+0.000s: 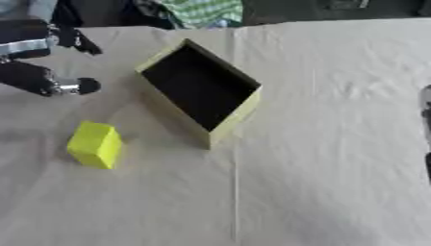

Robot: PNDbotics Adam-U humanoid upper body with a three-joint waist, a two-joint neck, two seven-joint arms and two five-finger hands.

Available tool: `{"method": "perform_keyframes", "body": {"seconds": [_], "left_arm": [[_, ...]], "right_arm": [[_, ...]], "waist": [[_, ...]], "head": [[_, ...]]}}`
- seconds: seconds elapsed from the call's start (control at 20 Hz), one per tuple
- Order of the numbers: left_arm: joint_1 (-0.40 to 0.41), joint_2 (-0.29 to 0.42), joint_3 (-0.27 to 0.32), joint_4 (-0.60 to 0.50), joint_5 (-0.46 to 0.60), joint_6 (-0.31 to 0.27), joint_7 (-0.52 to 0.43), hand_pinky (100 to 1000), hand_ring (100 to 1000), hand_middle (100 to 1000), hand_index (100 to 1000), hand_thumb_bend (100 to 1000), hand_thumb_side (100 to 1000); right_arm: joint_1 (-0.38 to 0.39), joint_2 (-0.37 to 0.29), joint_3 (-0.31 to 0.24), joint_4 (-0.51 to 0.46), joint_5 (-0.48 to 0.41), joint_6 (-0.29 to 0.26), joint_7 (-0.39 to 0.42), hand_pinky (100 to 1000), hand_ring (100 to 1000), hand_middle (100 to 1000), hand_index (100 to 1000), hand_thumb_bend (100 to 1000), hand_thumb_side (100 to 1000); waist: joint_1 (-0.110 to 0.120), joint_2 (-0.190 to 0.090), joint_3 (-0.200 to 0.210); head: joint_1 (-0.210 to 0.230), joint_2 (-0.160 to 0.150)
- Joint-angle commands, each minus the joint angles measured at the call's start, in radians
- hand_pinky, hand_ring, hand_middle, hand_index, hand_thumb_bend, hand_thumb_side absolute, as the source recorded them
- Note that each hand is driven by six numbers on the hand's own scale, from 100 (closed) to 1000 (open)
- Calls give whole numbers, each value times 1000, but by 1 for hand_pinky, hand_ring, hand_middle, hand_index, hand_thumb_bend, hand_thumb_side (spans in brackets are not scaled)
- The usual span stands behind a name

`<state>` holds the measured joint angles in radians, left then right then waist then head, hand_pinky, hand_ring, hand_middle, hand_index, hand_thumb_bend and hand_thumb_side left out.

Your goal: Pick up objects on the table and place them in the box.

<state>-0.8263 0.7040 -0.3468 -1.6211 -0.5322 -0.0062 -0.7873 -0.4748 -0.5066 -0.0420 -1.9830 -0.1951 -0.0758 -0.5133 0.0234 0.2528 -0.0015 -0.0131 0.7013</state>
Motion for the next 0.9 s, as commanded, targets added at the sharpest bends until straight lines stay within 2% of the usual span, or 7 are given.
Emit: {"method": "perform_keyframes", "body": {"seconds": [0.05, 0.2, 0.3, 0.35, 0.45, 0.55, 0.9], "left_arm": [[-11, 31, 2, -27, 12, -13, -46, 975, 927, 867, 947, 821, 915], [-2, 46, 5, -41, 1, -30, -66, 1000, 947, 885, 949, 935, 1000], [7, 57, 0, -47, -1, -48, -86, 1000, 967, 908, 956, 854, 934], [11, 62, -2, -48, -1, -60, -101, 1000, 973, 918, 961, 742, 838], [22, 73, -12, -43, 4, -87, -115, 1000, 977, 922, 971, 683, 741], [33, 81, -23, -29, 16, -110, -119, 1000, 977, 929, 983, 632, 713], [59, 103, -58, -18, 75, -130, -120, 1000, 985, 947, 1000, 684, 719]], "right_arm": [[-10, -19, -2, -17, -6, 0, 3, 729, 738, 513, 811, 100, 704], [-9, -19, -2, -17, -7, 0, 3, 729, 737, 511, 810, 100, 706], [-9, -19, -2, -17, -8, 0, 2, 729, 737, 511, 809, 100, 706], [-9, -19, -2, -17, -8, 0, 2, 729, 737, 510, 809, 100, 708], [-10, -19, -2, -17, -8, -1, 2, 729, 737, 510, 809, 100, 708], [-10, -19, -1, -17, -9, -1, 2, 729, 736, 509, 808, 100, 709], [-7, -19, -2, -17, -9, 0, 0, 730, 734, 506, 807, 100, 711]], "waist": [[10, -20, 0], [11, -20, 2], [11, -20, 2], [11, -20, 3], [11, -20, 3], [11, -19, 3], [12, -20, 6]], "head": [[-5, -9], [-12, -10], [-15, -10], [-16, -10], [-17, -11], [-19, -12], [-20, -10]]}}
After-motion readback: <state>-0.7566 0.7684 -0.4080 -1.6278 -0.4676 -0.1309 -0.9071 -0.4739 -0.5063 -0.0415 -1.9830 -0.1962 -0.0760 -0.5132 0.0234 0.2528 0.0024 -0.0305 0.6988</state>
